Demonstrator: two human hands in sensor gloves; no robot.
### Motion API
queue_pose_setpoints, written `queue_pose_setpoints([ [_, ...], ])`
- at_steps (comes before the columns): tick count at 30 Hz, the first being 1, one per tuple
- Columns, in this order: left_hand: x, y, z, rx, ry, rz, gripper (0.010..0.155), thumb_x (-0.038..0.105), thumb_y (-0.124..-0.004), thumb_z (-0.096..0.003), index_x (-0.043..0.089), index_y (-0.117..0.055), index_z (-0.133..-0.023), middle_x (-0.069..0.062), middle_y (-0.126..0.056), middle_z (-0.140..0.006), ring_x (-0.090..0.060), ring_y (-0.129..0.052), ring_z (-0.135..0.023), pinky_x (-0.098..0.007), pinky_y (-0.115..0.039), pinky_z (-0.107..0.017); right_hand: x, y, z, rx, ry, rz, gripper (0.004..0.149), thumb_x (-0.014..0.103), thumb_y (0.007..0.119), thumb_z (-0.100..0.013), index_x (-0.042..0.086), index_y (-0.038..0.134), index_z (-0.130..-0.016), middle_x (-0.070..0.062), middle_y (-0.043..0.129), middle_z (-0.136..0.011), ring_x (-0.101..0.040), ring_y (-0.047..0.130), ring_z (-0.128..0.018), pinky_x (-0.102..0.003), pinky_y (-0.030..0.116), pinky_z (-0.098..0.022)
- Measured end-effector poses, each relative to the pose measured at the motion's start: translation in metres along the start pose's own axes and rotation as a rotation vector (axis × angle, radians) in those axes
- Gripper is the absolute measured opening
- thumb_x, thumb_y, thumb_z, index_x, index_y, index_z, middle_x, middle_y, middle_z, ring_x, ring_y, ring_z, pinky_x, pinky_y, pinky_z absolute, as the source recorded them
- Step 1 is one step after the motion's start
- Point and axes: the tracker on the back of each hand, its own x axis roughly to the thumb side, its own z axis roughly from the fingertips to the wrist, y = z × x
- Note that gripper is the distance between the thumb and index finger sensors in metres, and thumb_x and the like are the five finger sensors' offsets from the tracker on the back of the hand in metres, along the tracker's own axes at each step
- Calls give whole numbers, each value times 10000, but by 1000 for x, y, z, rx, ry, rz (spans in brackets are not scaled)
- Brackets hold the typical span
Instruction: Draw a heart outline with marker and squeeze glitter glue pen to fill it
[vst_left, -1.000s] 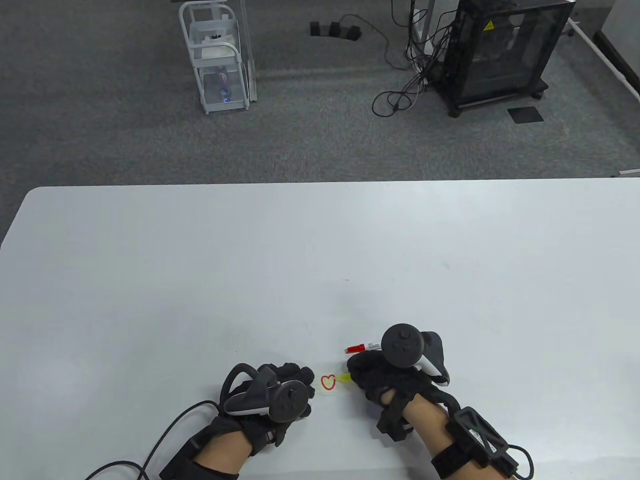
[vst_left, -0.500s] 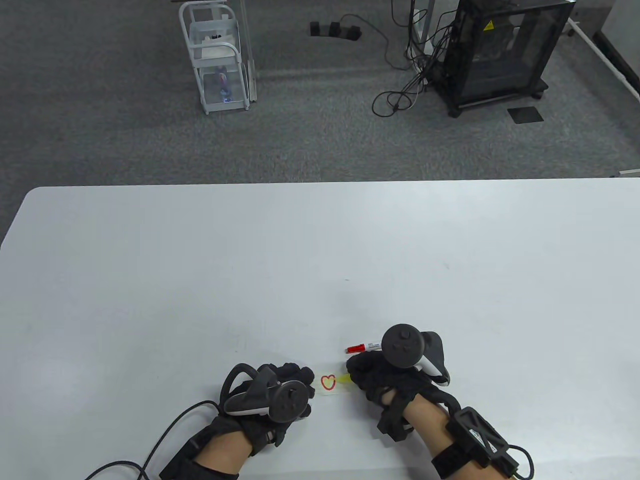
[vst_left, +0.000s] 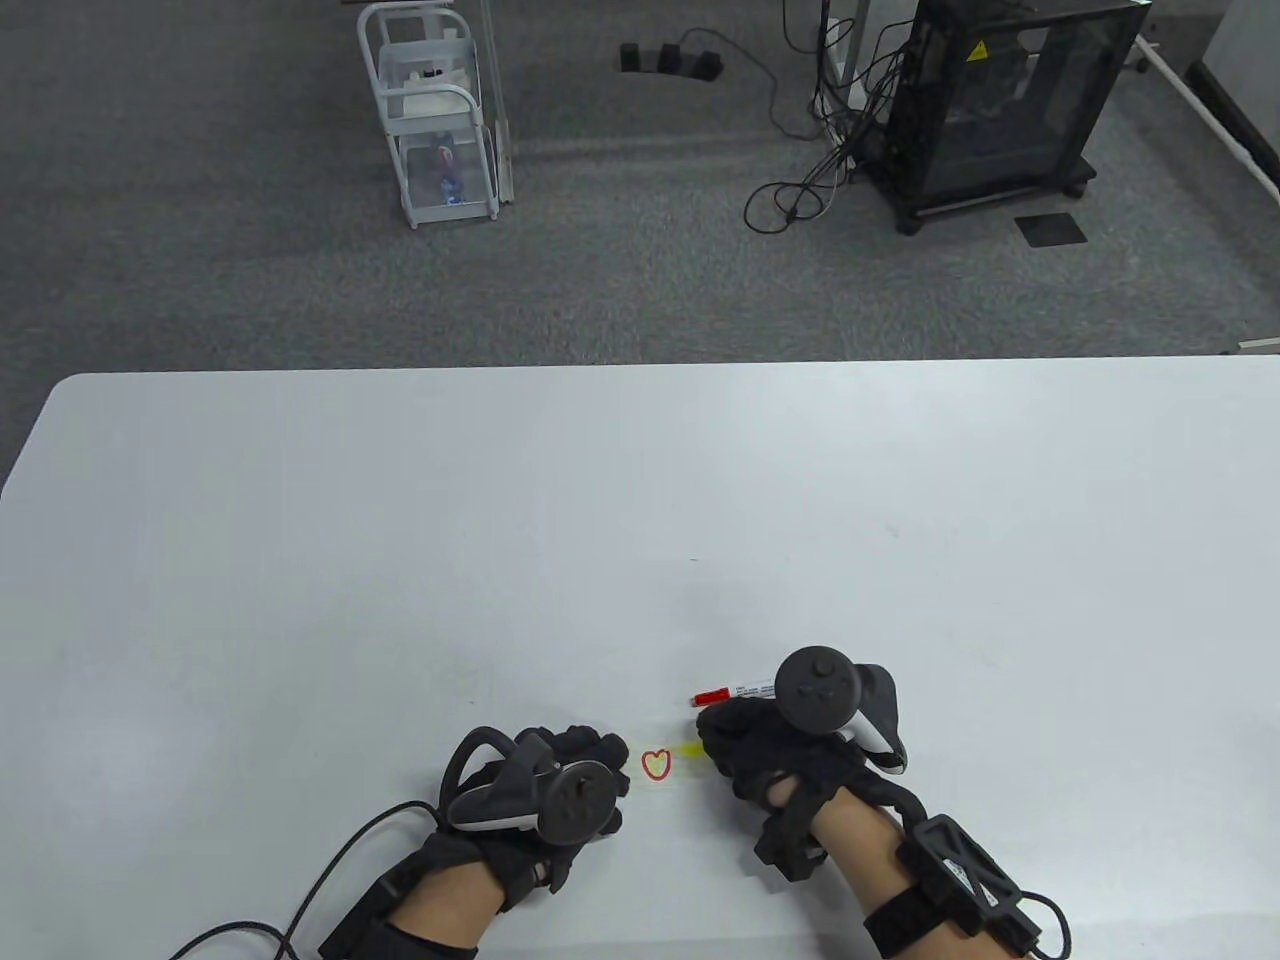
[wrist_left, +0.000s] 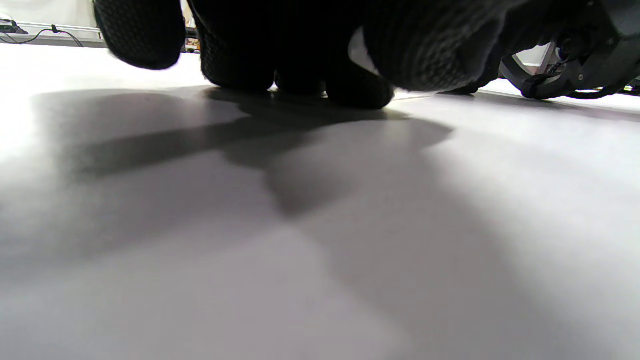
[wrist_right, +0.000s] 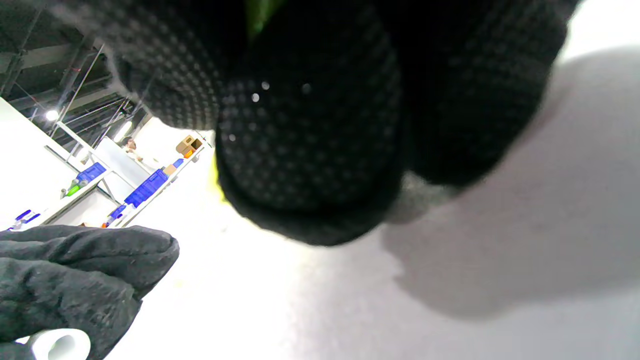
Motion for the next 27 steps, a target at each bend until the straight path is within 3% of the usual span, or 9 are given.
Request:
queue_pose_setpoints([
  [15, 0, 0, 0, 0, 1, -2, 464, 491, -745, -500, 258, -776, -900, 7, -711, -1112, -285, -714, -1017, -555, -657, -695, 3, 4, -2, 66, -24, 59, 441, 332, 871, -421, 107, 913, -797, -100, 1051, -546, -103, 1089, -250, -353, 954, -286],
  [27, 0, 0, 0, 0, -1, 0, 464, 491, -745, -500, 257, -777, -900, 5, -712, -1111, -287, -712, -1017, -555, -657, -694, 3, 4, -2, 24, -3, 54, 448, 325, 858, -429, 85, 902, -803, -107, 1050, -542, -94, 1092, -240, -342, 964, -265],
])
